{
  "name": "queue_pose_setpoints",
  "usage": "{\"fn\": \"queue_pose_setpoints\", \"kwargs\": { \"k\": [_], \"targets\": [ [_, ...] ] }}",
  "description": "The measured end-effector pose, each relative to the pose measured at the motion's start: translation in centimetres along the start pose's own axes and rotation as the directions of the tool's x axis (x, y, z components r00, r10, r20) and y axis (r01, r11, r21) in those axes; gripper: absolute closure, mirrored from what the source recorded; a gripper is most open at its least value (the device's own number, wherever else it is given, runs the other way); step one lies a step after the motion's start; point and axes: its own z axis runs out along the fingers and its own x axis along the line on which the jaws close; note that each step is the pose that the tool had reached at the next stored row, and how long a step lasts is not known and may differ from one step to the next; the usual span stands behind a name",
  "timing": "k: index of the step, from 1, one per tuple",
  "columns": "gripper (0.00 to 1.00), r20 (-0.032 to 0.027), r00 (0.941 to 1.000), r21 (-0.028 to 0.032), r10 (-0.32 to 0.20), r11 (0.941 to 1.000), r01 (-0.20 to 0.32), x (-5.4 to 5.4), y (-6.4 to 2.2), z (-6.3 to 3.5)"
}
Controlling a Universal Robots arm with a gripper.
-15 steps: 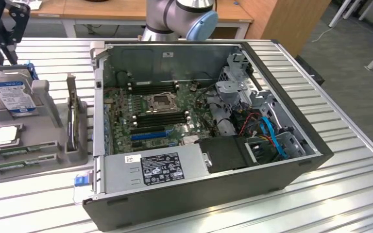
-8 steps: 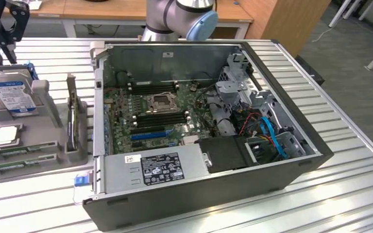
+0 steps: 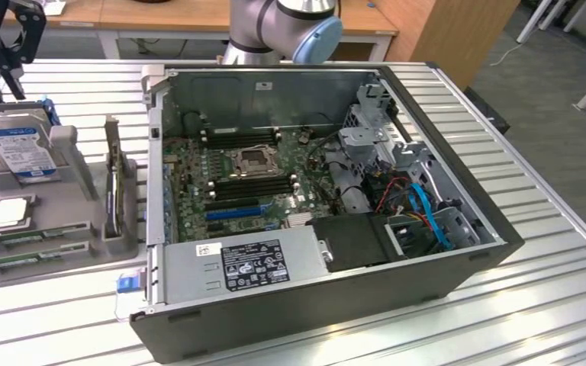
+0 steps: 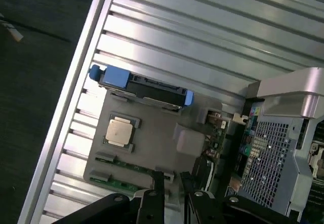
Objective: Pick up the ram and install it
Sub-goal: 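Pick up the ram and move it above insertion slot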
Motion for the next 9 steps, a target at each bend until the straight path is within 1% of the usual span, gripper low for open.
{"fn": "queue_pose_setpoints", "kwargs": {
  "k": [5, 9],
  "targets": [
    [0.74, -0.0086, 0.998, -0.003, -0.063, 0.998, 0.063, 0.01, 0.0, 0.0],
    [0.74, -0.0158, 0.9934, -0.006, -0.114, 0.9935, 0.114, 0.01, 0.01, 0.0]
  ]
}}
